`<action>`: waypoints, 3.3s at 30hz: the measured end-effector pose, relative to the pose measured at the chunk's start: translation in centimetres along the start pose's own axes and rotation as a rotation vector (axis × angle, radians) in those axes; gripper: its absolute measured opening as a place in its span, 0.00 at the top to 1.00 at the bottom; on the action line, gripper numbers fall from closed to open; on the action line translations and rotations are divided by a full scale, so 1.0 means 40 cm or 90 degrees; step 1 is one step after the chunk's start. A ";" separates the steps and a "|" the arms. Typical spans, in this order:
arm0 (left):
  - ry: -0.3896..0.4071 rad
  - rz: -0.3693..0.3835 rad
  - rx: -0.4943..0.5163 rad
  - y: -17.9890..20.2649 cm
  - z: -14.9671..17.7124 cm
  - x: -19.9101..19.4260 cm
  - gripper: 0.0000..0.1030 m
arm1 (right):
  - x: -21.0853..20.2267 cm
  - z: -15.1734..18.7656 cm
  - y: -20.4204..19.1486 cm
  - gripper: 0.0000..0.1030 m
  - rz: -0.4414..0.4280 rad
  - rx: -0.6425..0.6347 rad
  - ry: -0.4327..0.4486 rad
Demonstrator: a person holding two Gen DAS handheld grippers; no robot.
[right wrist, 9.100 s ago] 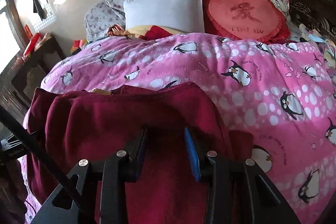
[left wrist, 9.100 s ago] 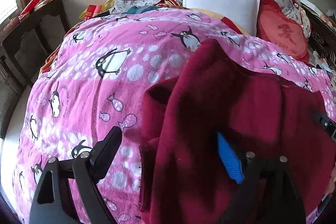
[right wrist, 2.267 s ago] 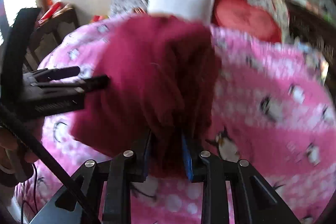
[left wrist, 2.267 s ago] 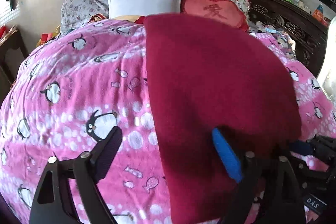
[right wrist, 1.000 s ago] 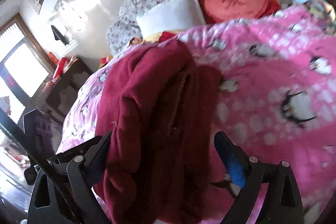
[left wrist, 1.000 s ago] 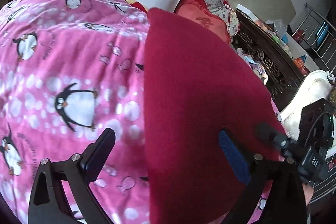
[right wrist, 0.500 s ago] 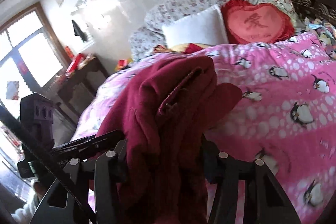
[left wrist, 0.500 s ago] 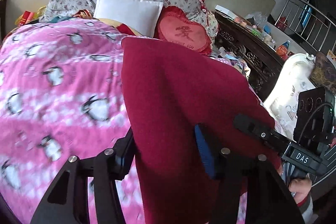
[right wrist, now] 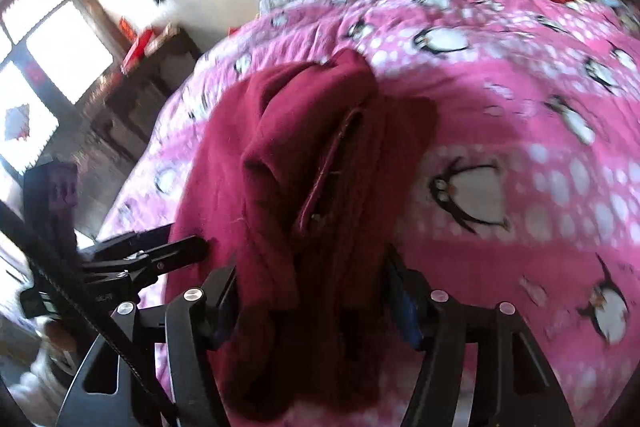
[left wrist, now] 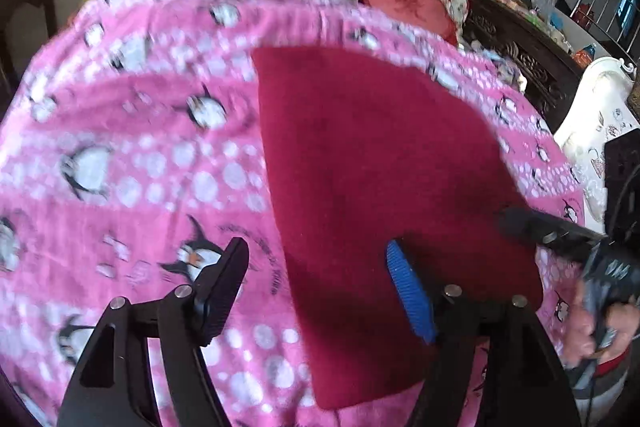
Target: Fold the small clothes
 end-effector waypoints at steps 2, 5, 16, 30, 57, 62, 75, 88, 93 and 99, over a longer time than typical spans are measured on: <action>0.026 -0.020 0.015 0.005 -0.016 -0.031 0.30 | -0.060 -0.024 -0.019 0.37 0.001 -0.010 0.055; 0.038 -0.062 0.034 0.026 -0.034 -0.043 0.29 | -0.084 -0.061 -0.092 0.53 0.013 -0.076 0.095; 0.010 -0.120 0.054 0.088 -0.023 0.071 0.21 | 0.113 -0.088 -0.006 0.84 0.118 -0.116 0.038; 0.023 -0.158 0.049 0.085 -0.014 0.044 0.21 | -0.022 0.003 -0.079 0.81 0.092 -0.106 0.070; 0.081 -0.205 0.021 0.085 0.020 -0.089 0.21 | -0.133 0.086 -0.136 0.25 0.121 -0.090 0.172; 0.077 -0.203 0.007 0.077 0.027 -0.086 0.21 | -0.129 0.088 -0.131 0.22 0.136 -0.094 0.174; 0.084 -0.214 0.008 0.074 0.029 -0.088 0.21 | -0.108 0.087 -0.105 0.17 0.160 -0.080 0.164; 0.085 -0.217 0.008 0.070 0.030 -0.088 0.21 | -0.097 0.088 -0.095 0.15 0.159 -0.070 0.157; 0.087 -0.220 0.007 0.068 0.026 -0.091 0.21 | -0.092 0.088 -0.094 0.15 0.159 -0.069 0.154; 0.088 -0.224 0.010 0.071 0.025 -0.088 0.21 | -0.085 0.087 -0.095 0.15 0.158 -0.069 0.150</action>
Point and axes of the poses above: each gripper's, at about its wrist camera, not at the fingertips, and x roughly the way its jaws point, y to its right, z to its underside, the point moved 5 cm from there along x, roughly the way its jaws point, and after that the axes turned 9 degrees about x, right-handed, at the moved point
